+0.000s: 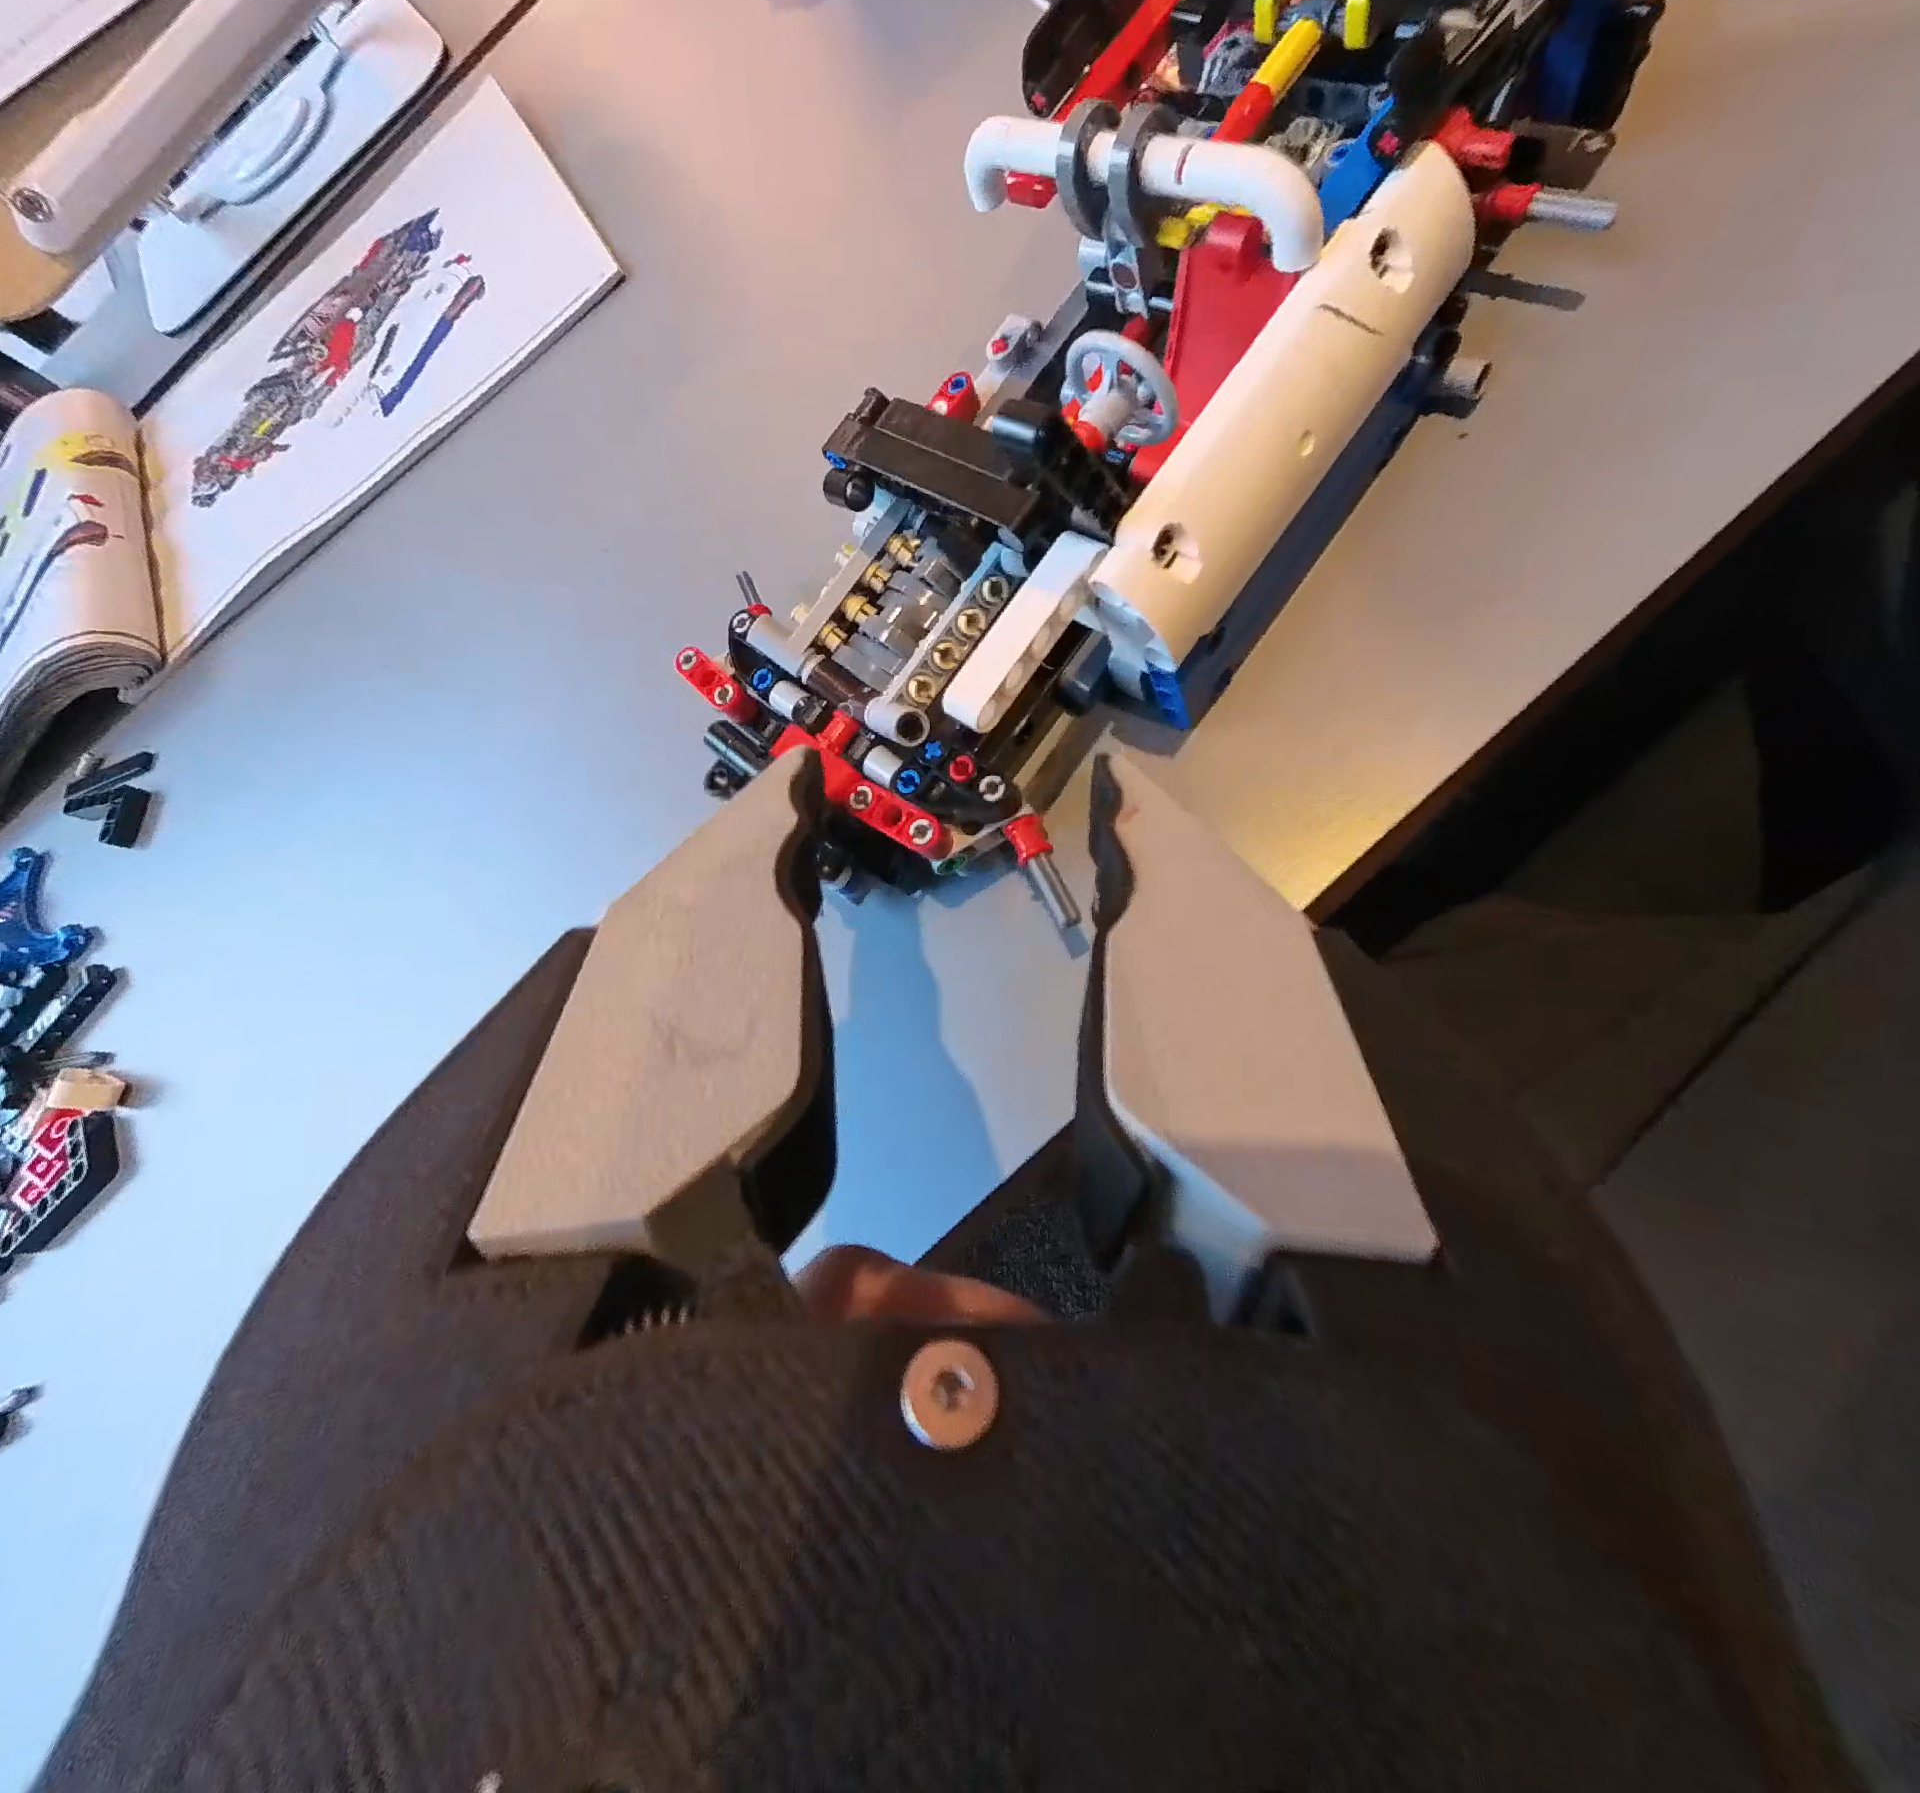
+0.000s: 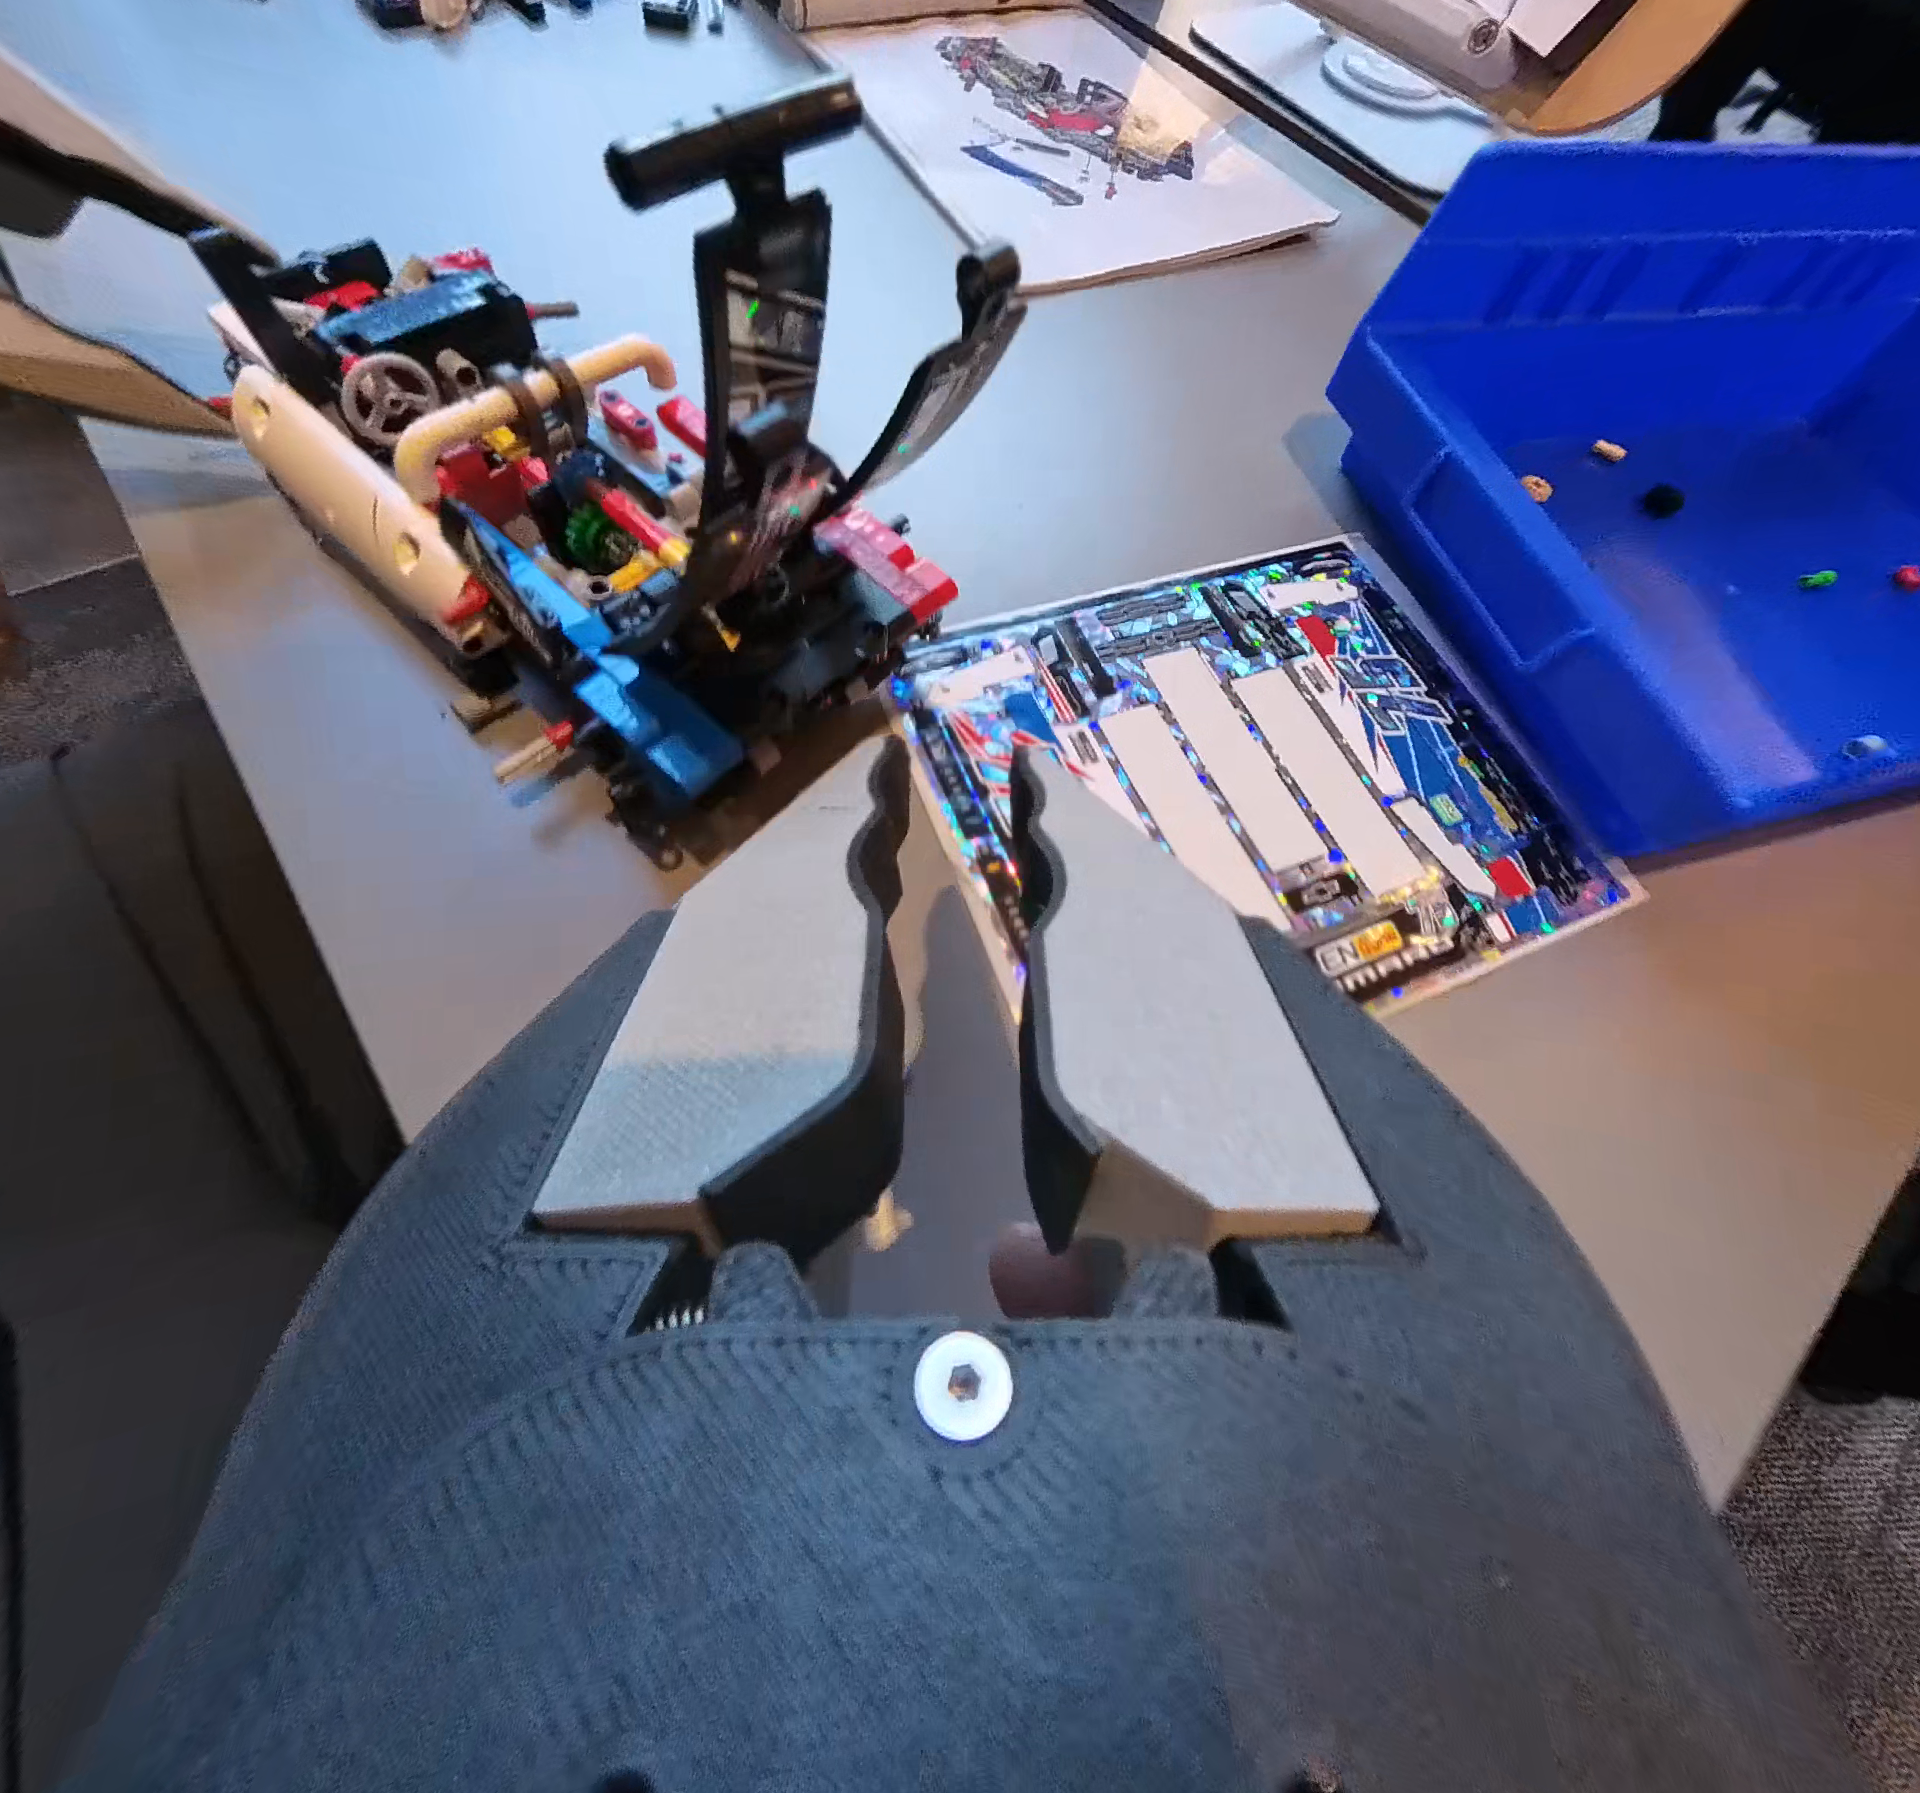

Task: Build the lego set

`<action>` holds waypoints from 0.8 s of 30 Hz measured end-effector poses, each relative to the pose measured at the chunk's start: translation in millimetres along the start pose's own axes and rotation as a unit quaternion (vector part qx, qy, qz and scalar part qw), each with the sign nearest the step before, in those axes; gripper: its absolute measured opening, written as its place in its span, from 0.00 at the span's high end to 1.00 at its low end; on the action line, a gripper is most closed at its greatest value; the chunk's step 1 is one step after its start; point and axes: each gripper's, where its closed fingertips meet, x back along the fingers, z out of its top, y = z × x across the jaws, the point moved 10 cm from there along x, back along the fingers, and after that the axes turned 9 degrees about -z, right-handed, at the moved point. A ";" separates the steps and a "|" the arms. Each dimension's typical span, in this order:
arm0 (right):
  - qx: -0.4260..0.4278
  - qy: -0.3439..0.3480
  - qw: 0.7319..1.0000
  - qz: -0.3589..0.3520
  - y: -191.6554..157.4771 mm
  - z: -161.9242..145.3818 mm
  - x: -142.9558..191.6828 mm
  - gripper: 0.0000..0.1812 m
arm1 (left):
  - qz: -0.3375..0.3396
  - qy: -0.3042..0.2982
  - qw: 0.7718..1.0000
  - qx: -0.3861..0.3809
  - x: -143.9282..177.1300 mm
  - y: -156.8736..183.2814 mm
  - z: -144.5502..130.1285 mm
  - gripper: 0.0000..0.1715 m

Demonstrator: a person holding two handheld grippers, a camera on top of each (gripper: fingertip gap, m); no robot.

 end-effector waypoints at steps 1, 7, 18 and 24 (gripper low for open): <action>-0.001 0.000 1.000 -0.003 -1.6 3.1 -5.1 0.91 | -0.001 0.000 1.000 0.002 -0.8 -0.3 -1.6 0.72; -0.002 -0.011 0.999 -0.040 -6.5 7.2 -25.9 0.94 | -0.003 0.017 1.000 0.003 -3.2 0.8 -8.0 0.72; -0.037 -0.007 0.995 -0.093 -11.9 9.9 -42.6 0.90 | -0.004 0.028 1.000 -0.007 -9.8 7.7 -11.4 0.71; -0.056 -0.020 0.990 -0.128 -11.4 10.4 -51.5 0.87 | -0.006 0.034 0.999 -0.006 -9.6 9.5 -12.6 0.70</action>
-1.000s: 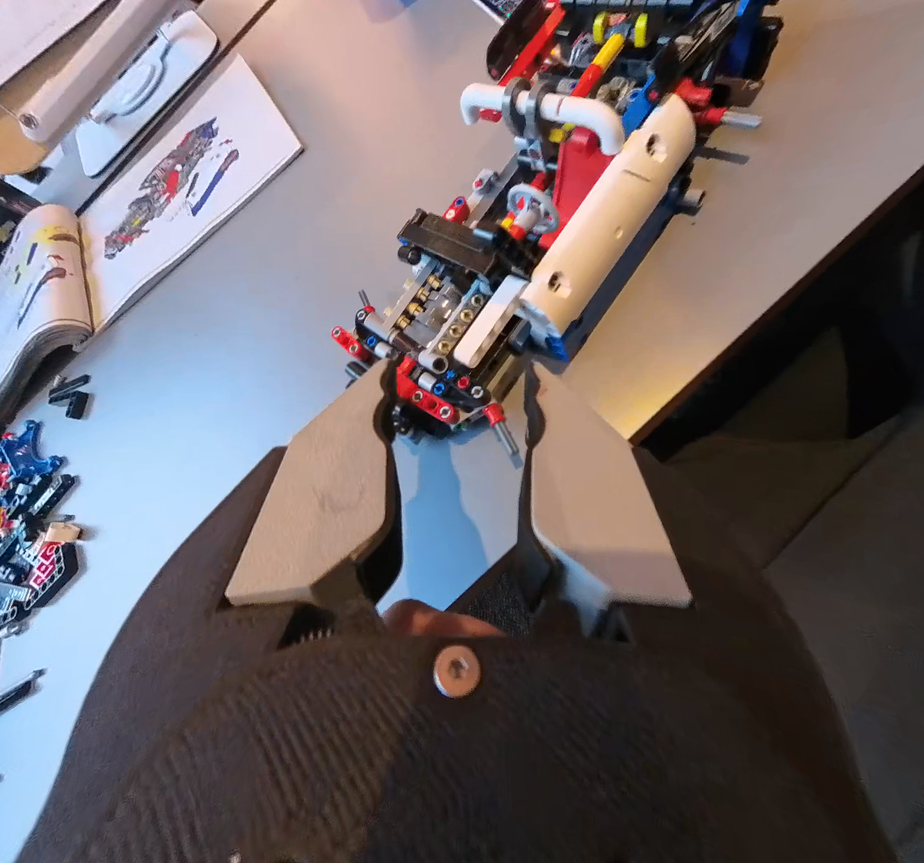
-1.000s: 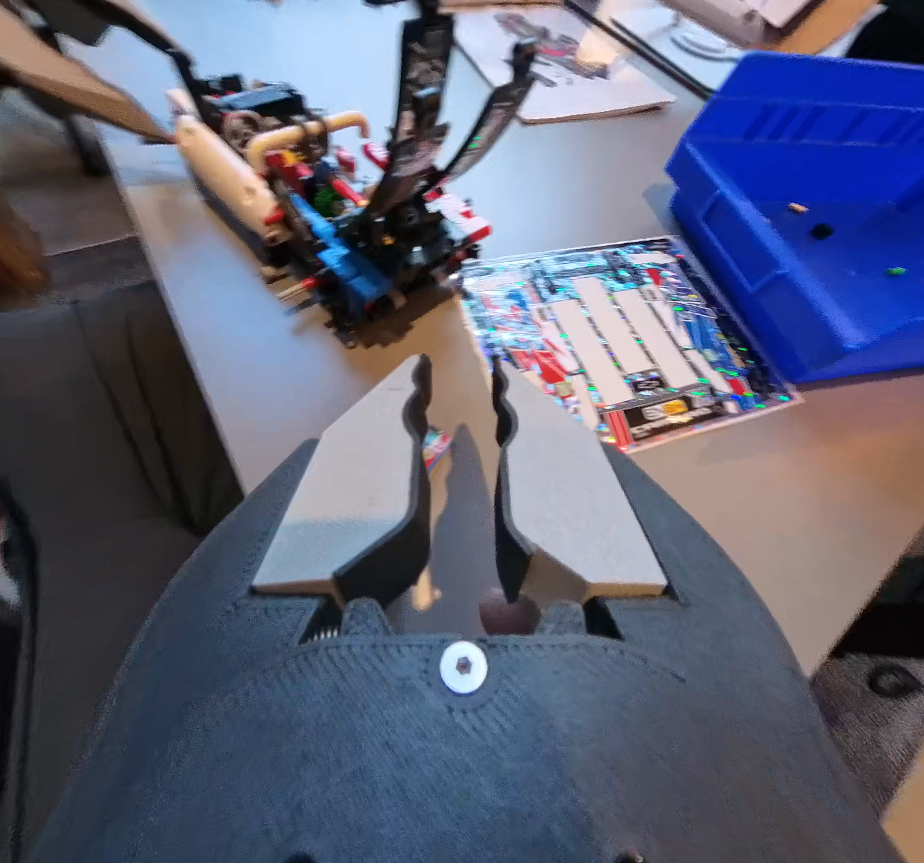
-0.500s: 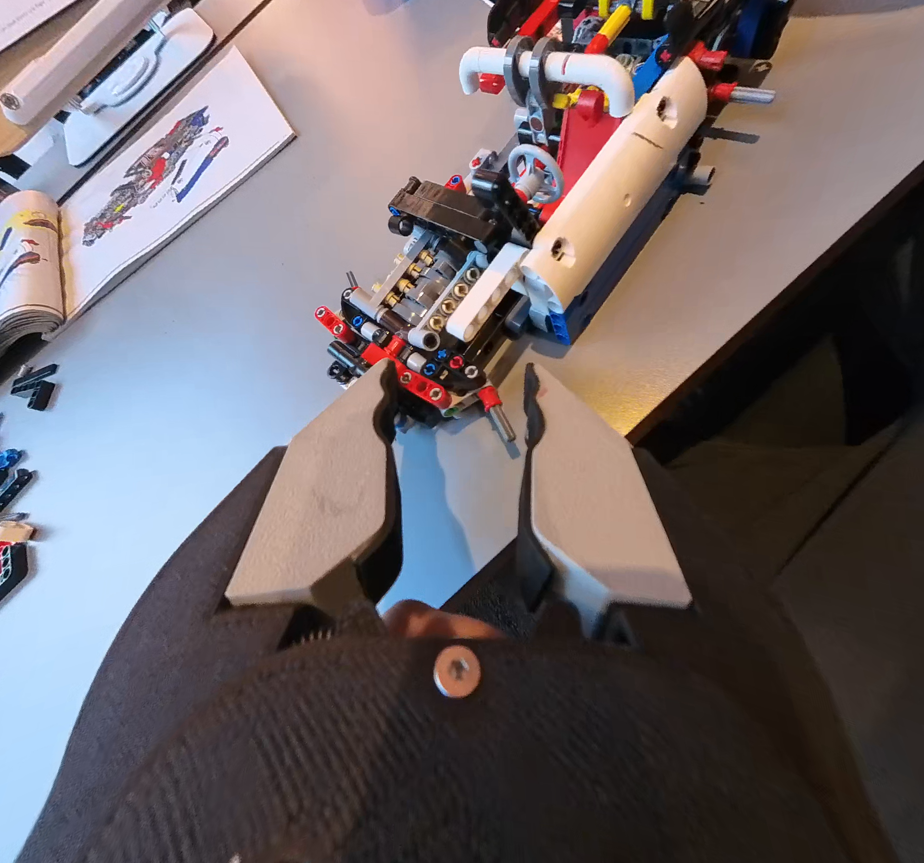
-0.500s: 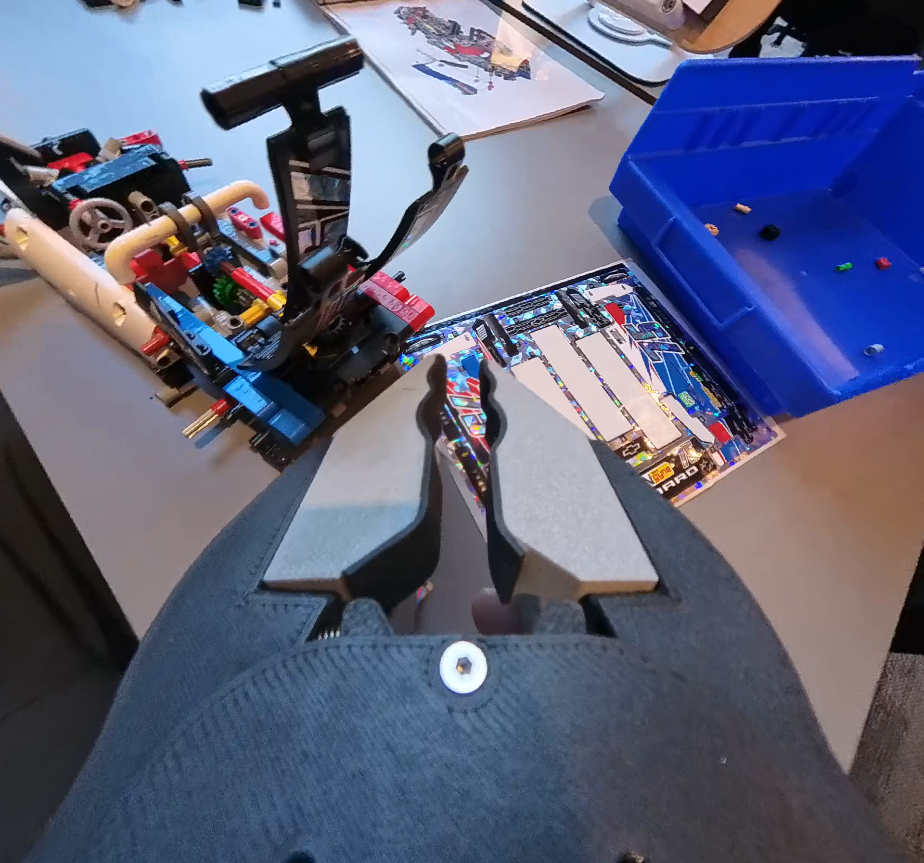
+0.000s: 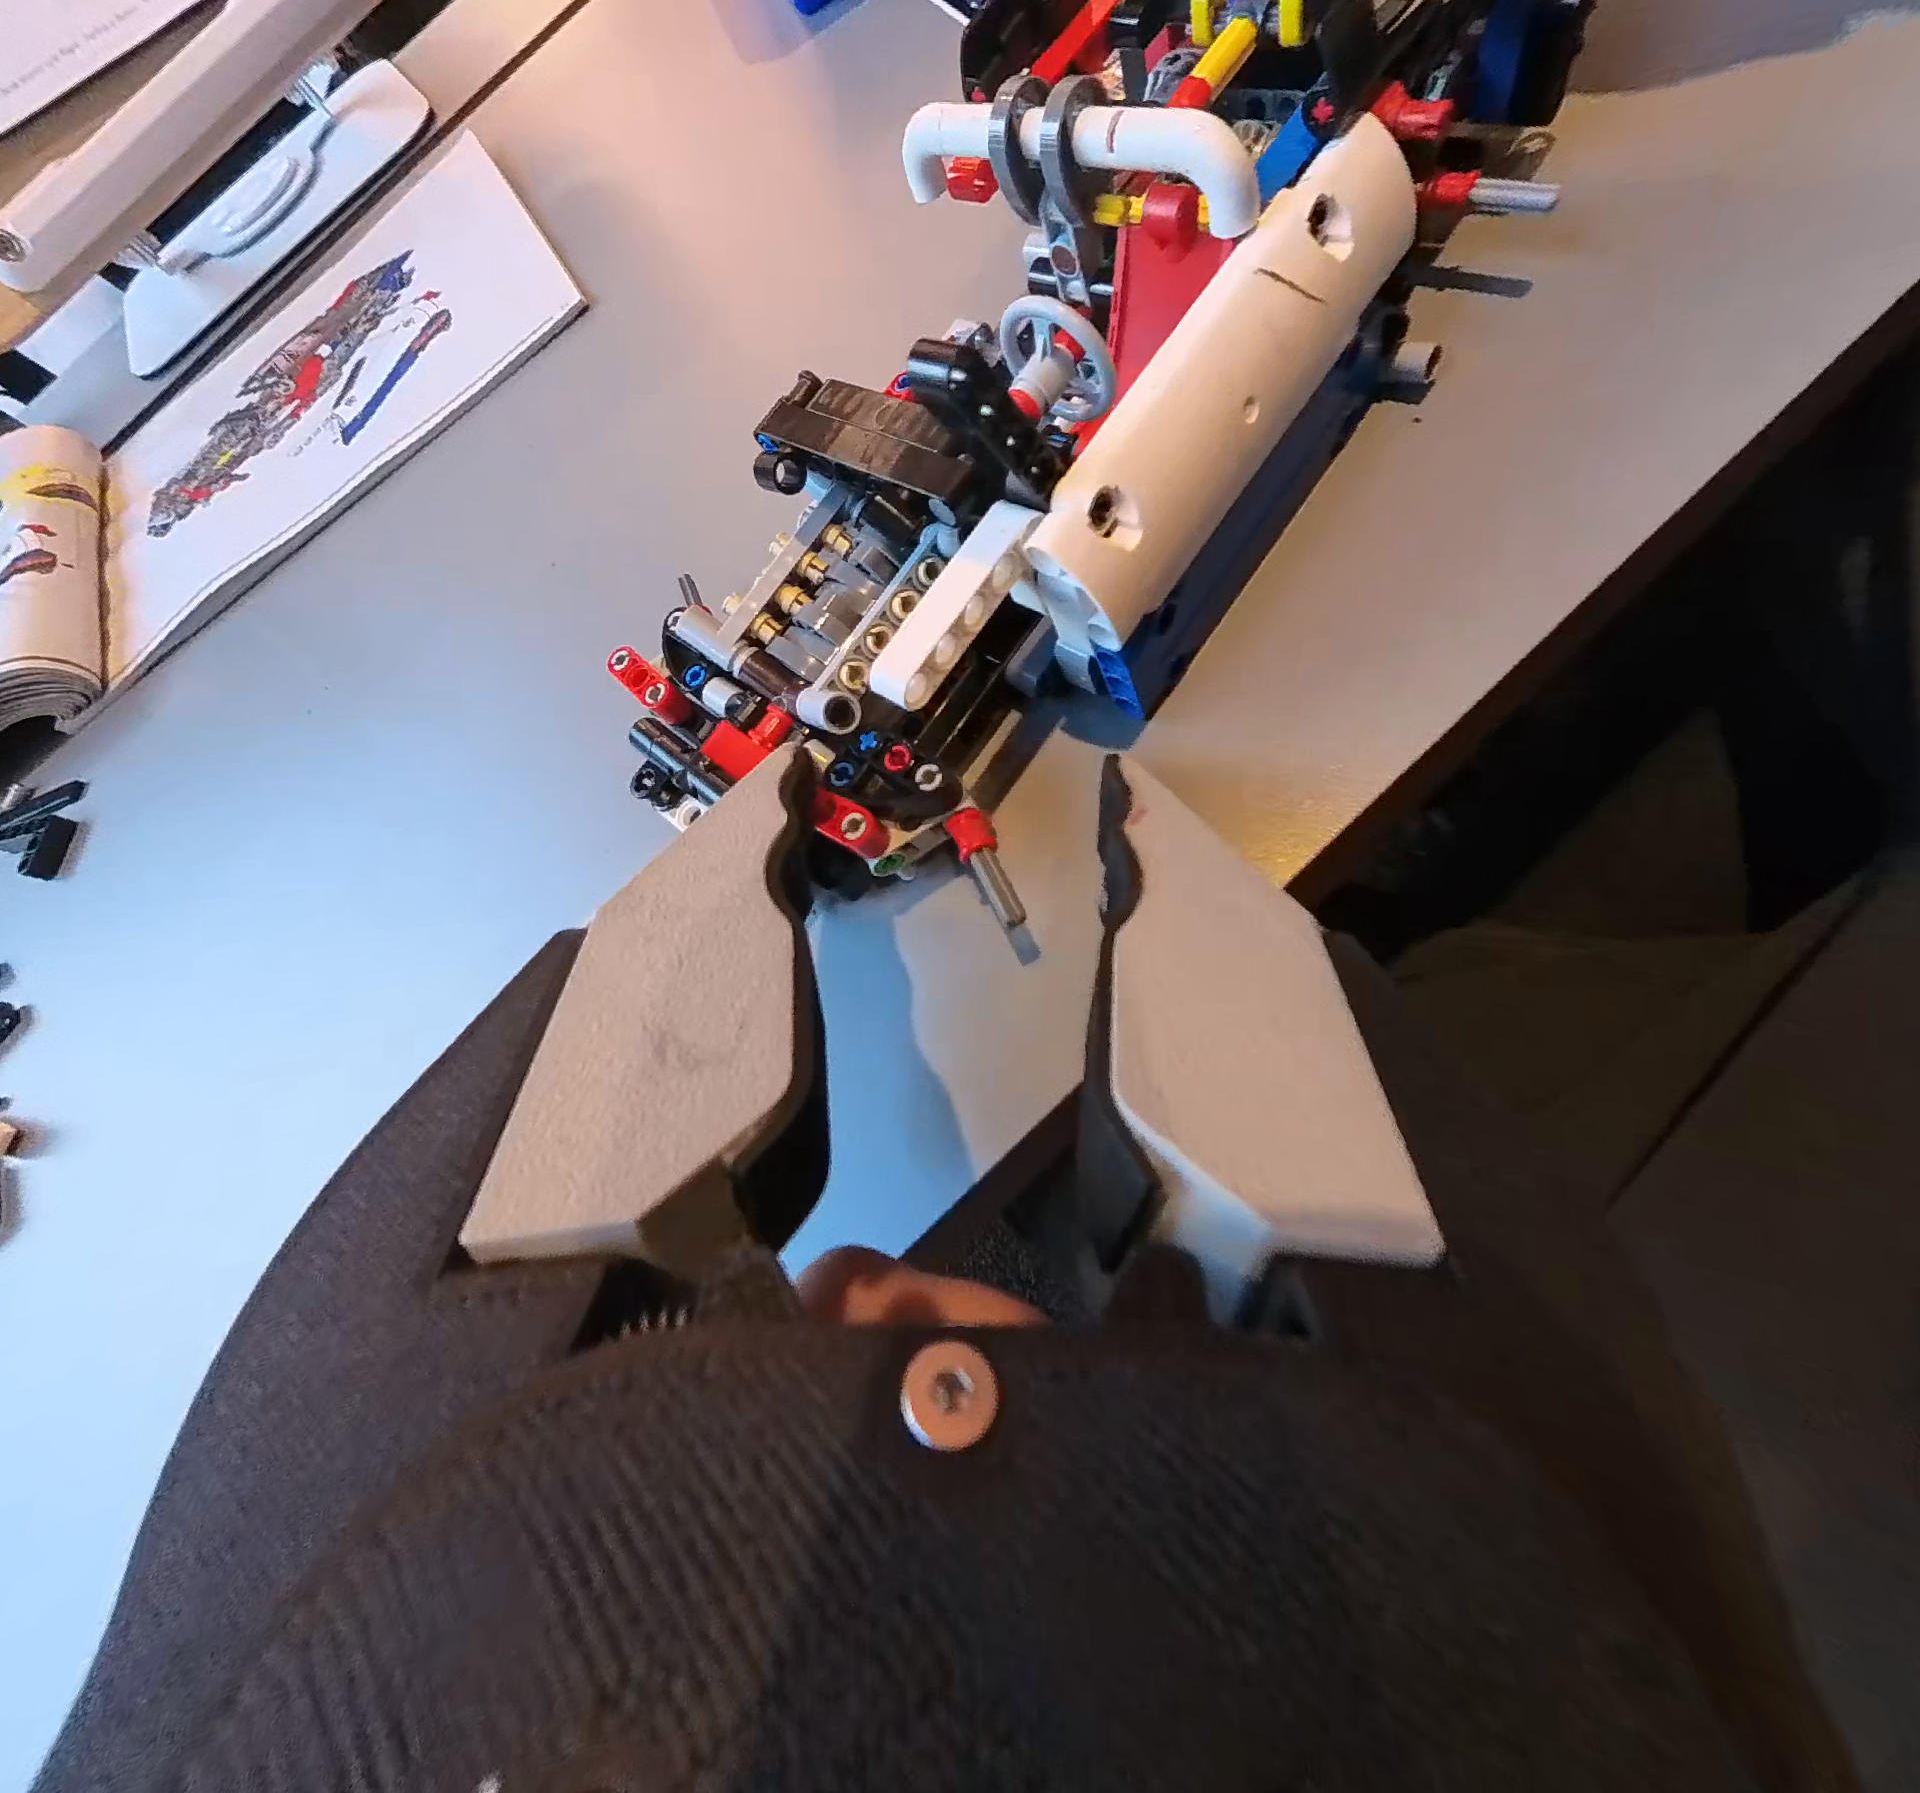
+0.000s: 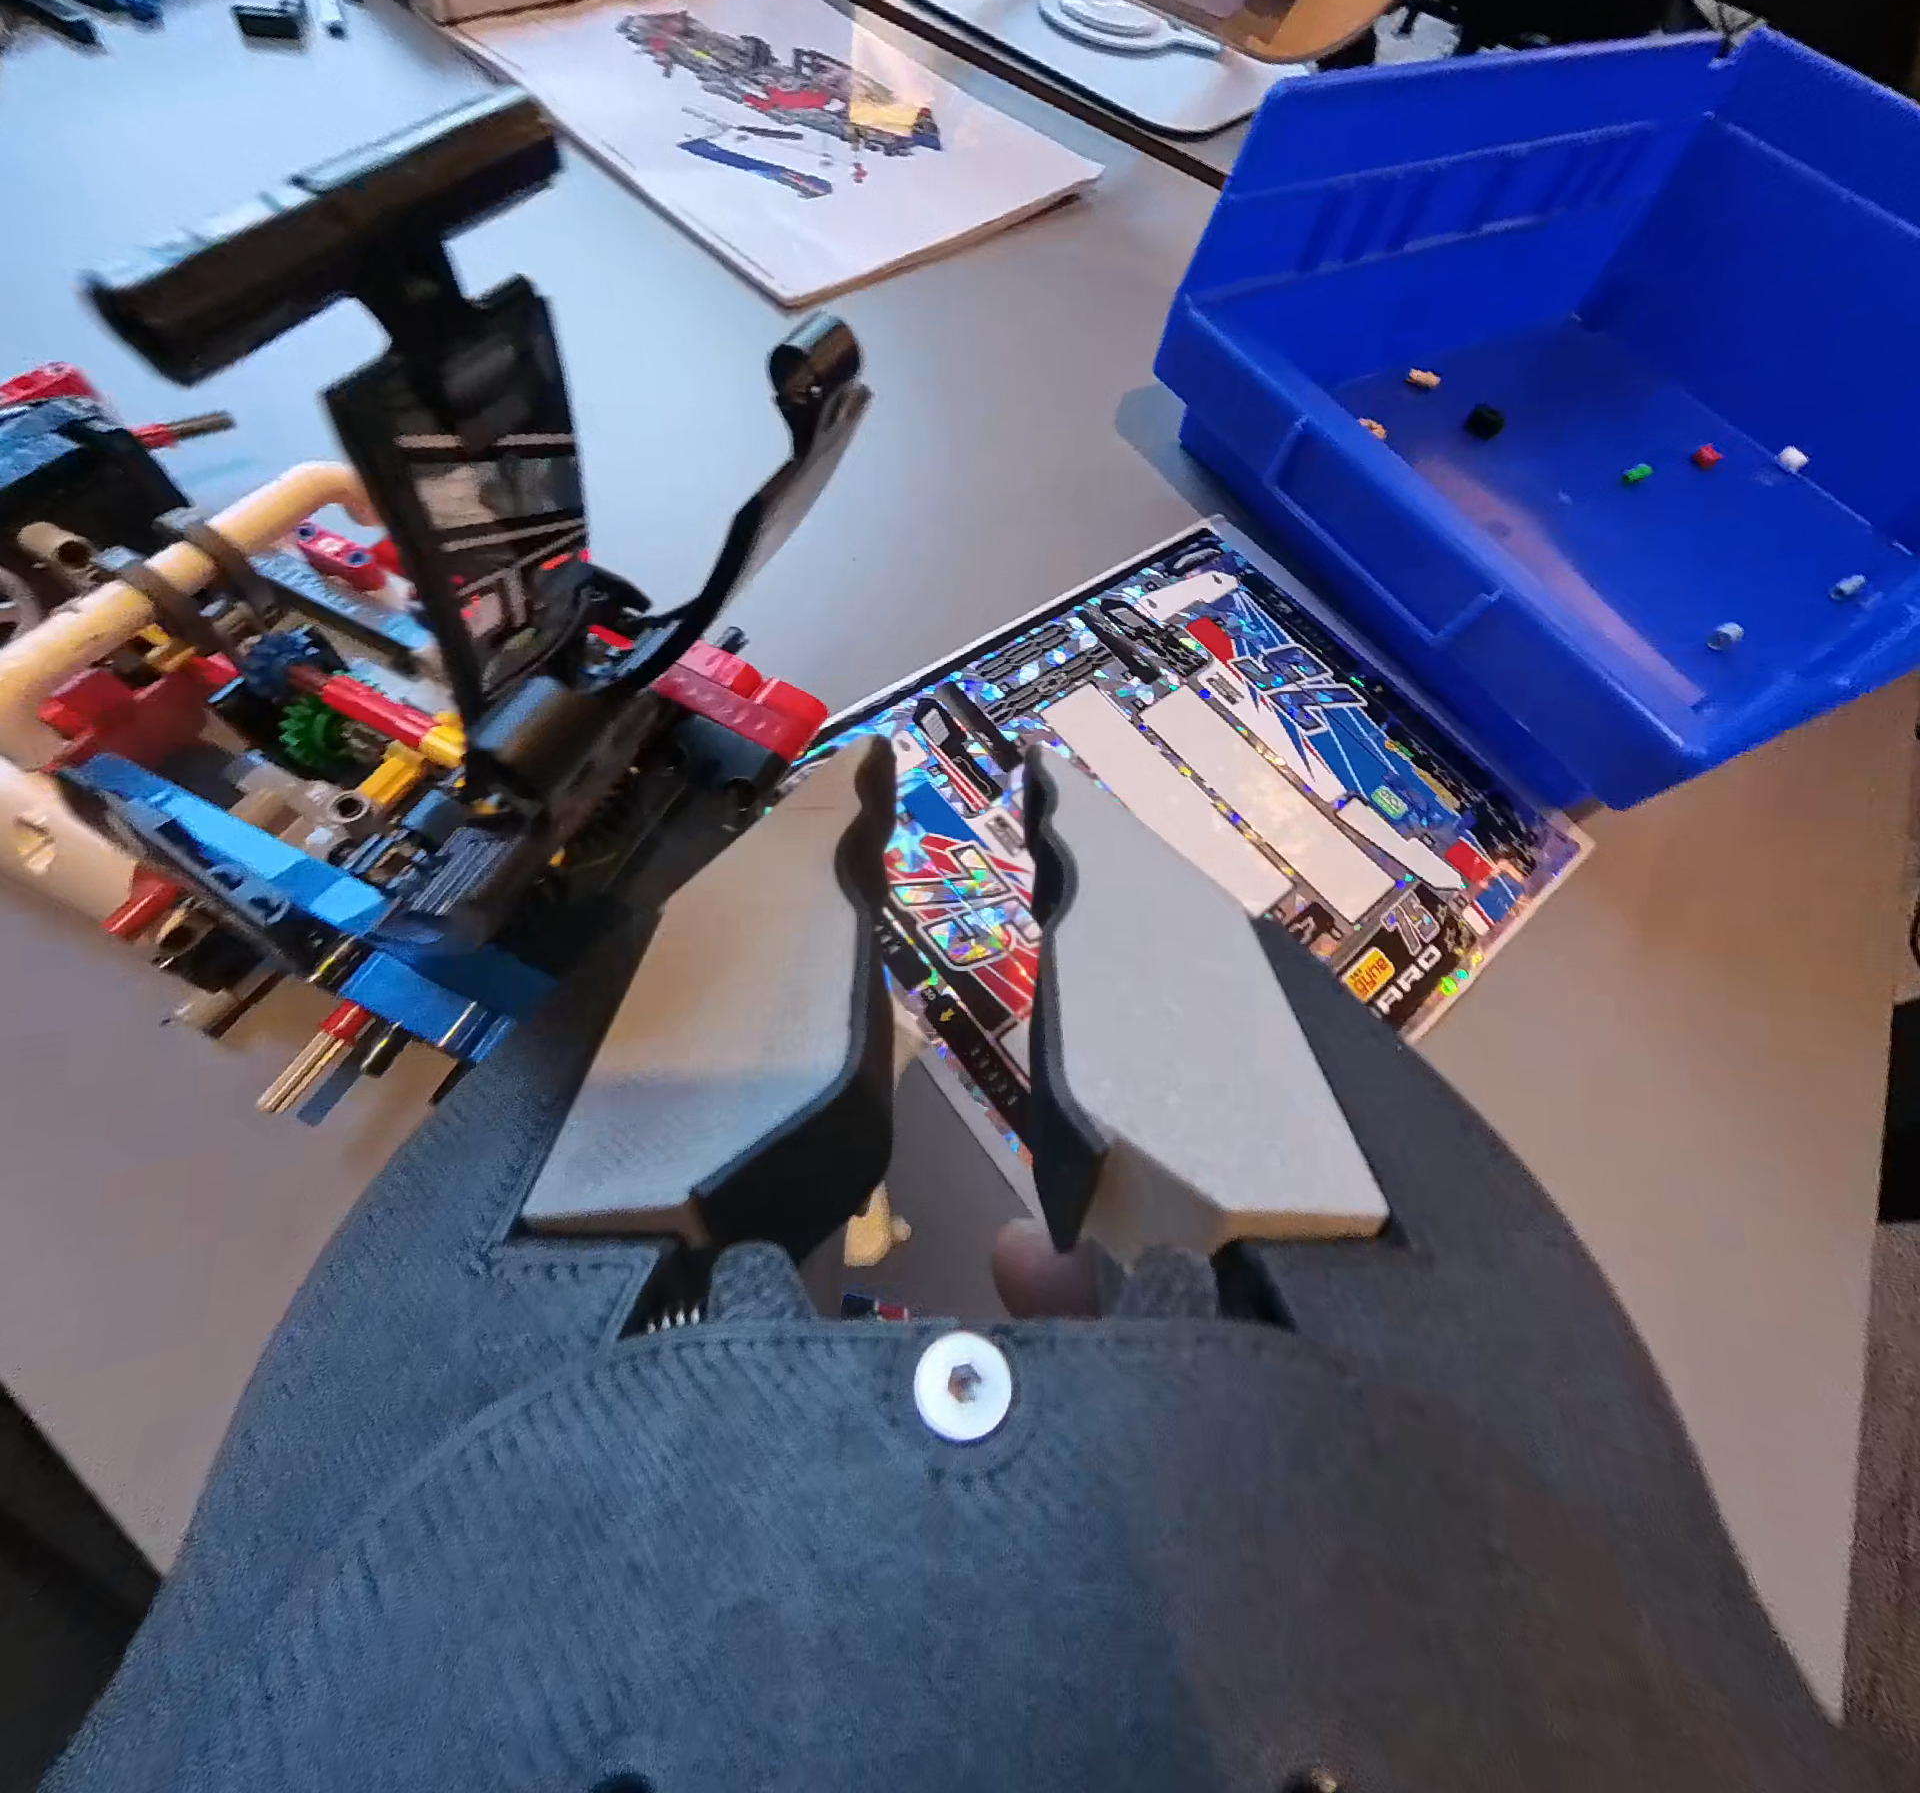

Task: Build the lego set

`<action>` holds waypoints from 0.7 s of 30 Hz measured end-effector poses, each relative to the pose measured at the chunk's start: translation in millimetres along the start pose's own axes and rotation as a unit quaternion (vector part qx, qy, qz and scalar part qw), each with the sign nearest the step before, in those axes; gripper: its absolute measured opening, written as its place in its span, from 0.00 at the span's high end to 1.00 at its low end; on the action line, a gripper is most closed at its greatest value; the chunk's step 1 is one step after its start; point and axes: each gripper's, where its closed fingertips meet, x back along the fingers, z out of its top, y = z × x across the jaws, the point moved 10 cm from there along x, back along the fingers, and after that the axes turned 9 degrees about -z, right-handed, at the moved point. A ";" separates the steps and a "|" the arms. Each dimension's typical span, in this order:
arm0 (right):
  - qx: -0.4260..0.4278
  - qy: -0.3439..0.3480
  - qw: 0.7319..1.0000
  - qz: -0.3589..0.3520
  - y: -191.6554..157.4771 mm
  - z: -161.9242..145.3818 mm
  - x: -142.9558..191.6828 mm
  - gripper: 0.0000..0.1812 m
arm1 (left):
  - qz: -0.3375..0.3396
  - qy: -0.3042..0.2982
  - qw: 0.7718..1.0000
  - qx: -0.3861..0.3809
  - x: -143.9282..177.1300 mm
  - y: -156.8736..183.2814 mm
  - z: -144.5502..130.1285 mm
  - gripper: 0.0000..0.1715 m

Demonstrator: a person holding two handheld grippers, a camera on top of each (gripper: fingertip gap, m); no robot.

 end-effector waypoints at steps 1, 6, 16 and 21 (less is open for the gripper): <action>-0.006 -0.005 1.000 -0.007 0.8 -0.5 -1.1 0.87 | -0.001 0.001 1.000 -0.001 0.2 0.3 -0.3 0.69; -0.038 -0.035 0.997 -0.064 8.9 -3.8 -5.3 0.88 | -0.004 0.008 1.000 0.003 1.1 0.5 -1.3 0.70; -0.030 0.045 0.997 0.058 -42.7 41.5 0.7 0.97 | -0.007 0.011 1.000 0.004 1.3 1.4 -2.3 0.68; 0.002 0.058 0.997 0.059 -40.3 46.0 -2.8 0.96 | -0.008 0.013 1.000 0.004 1.3 2.2 -2.9 0.67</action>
